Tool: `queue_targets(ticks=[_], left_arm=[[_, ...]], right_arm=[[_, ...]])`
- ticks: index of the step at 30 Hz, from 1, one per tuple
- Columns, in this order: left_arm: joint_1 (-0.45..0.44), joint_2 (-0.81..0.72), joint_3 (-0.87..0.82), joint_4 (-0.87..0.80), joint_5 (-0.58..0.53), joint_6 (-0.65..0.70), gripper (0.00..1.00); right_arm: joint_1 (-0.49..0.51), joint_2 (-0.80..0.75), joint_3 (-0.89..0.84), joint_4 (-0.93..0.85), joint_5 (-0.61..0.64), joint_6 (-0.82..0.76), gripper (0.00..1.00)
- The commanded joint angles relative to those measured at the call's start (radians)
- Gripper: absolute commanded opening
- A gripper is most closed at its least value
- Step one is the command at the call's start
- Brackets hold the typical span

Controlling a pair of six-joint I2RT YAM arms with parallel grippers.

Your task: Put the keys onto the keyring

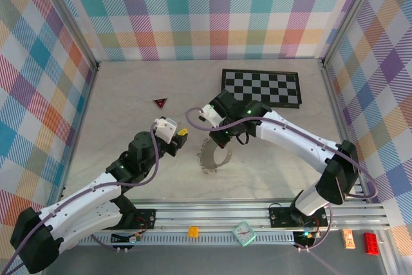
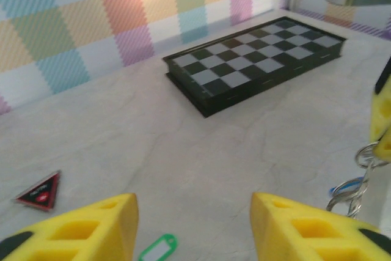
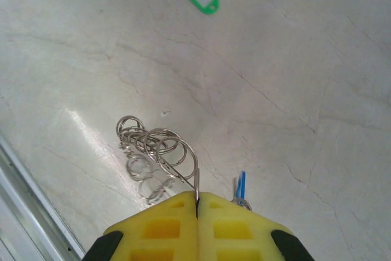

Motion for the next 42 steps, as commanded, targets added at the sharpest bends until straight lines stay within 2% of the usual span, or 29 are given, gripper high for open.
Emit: queue_targets(ticks=[1,4,10,17,22,28,36,42], left_arm=[[0.039,0.014,0.053,0.025,0.219,0.077,0.42],[0.071,0.025,0.046,0.042,0.349,0.103,0.38],[0.105,0.064,0.025,0.086,0.566,0.15,0.32],[0.108,0.116,-0.006,0.168,0.724,0.188,0.28],[0.108,0.141,-0.01,0.202,0.778,0.227,0.26],[0.108,0.173,0.006,0.153,0.852,0.262,0.24],[0.108,0.237,0.018,0.167,0.854,0.277,0.24],[0.107,0.261,0.027,0.184,0.905,0.263,0.25]], right_arm=[[-0.006,-0.036,0.035,-0.02,-0.08,-0.097,0.0],[-0.007,-0.045,0.035,-0.017,-0.127,-0.134,0.0],[-0.009,-0.062,0.032,-0.034,-0.126,-0.205,0.0],[-0.009,-0.106,0.016,-0.038,-0.16,-0.307,0.0],[-0.009,-0.119,0.013,-0.053,-0.192,-0.374,0.0],[-0.007,-0.124,0.008,-0.063,-0.203,-0.437,0.0],[-0.004,-0.139,-0.035,-0.052,-0.25,-0.492,0.0],[0.013,-0.139,-0.049,-0.04,-0.237,-0.522,0.0]])
